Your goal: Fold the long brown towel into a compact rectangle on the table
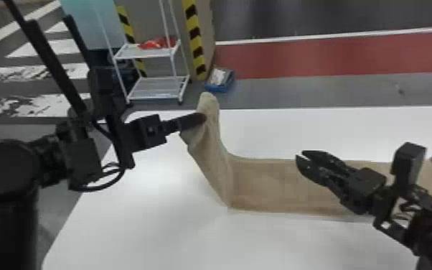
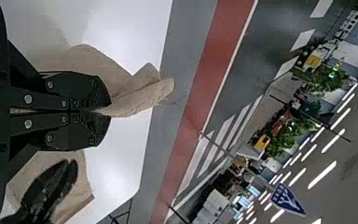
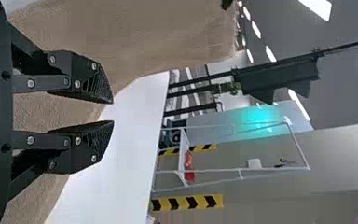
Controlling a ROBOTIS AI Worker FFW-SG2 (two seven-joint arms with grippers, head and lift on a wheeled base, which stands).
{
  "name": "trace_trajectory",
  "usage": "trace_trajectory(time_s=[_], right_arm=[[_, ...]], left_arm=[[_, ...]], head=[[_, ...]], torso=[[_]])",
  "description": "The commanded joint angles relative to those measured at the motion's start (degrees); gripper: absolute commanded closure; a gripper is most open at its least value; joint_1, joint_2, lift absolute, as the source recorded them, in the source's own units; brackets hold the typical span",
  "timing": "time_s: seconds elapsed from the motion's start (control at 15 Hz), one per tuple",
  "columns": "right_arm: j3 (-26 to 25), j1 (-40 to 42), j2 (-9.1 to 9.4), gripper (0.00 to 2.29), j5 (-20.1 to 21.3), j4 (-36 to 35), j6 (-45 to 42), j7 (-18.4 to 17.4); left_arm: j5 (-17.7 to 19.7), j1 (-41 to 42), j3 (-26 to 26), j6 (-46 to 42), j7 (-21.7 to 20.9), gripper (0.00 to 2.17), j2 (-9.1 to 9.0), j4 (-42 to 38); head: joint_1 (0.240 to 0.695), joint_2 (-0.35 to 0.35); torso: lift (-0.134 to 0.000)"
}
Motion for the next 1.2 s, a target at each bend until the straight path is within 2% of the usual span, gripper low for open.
trace_trajectory(time_s=[0.0, 0.13, 0.2, 0.27, 0.33, 0.4, 0.47, 0.6, 0.73, 1.0, 1.13], right_arm=[[-9.0, 3.0, -2.85, 0.05, -4.4, -2.7, -3.5, -1.3], [-18.4, 4.2, -3.73, 0.07, -6.8, -2.8, -6.7, -1.3], [-22.2, 4.8, -4.96, 0.07, -8.9, -2.8, -6.8, -1.3], [-25.3, 5.5, -6.63, 0.08, -11.6, -2.6, -7.4, -1.3], [-27.8, 6.3, -7.51, 0.09, -13.3, -2.2, -7.9, -1.5], [-30.2, 6.6, -7.95, 0.09, -14.6, -1.2, -8.2, -1.5], [-31.9, 6.9, -8.48, 0.09, -15.2, -0.2, -8.6, -1.3], [-32.9, 8.1, -9.97, 0.09, -16.7, 1.5, -10.0, -0.6], [-33.8, 8.4, -10.59, 0.09, -18.2, 3.7, -11.7, 0.2], [-34.4, 8.2, -11.55, 0.09, -18.5, 6.5, -13.5, 0.9], [-34.2, 8.2, -11.73, 0.09, -19.1, 7.1, -14.4, 0.9]], left_arm=[[-5.5, -0.4, -5.5, -0.3, 1.1, 1.92, -3.66, 0.2], [-9.1, -0.2, -10.0, -0.4, 2.3, 1.92, -7.96, 0.5], [-11.5, -0.2, -12.4, -1.1, 2.6, 1.92, -9.81, 0.9], [-15.6, -0.4, -16.5, -1.8, 3.3, 1.92, -12.18, 1.7], [-19.9, -0.3, -21.1, -4.5, 5.1, 1.92, -14.29, 2.3], [-21.9, -0.1, -25.4, -9.4, 6.6, 1.92, -14.73, 3.8], [-22.8, -0.3, -29.4, -15.7, 8.4, 1.92, -15.08, 5.7], [-27.0, -0.4, -33.5, -19.4, 9.2, 1.92, -17.08, 8.3], [-27.6, 0.0, -35.9, -20.6, 9.3, 1.92, -17.08, 10.3], [-27.6, 0.1, -38.2, -21.9, 9.7, 1.92, -17.08, 12.9], [-28.8, -0.5, -39.3, -21.9, 9.7, 1.91, -17.08, 15.2]], head=[[0.695, 0.113], [0.695, 0.009], [0.695, -0.054], [0.695, -0.116], [0.695, -0.178], [0.695, -0.290], [0.695, -0.344], [0.695, -0.350], [0.695, -0.350], [0.695, -0.350], [0.695, -0.350]], torso=[[-0.124], [-0.124], [-0.124], [-0.124], [-0.124], [-0.124], [-0.124], [-0.124], [-0.124], [-0.124], [-0.124]])
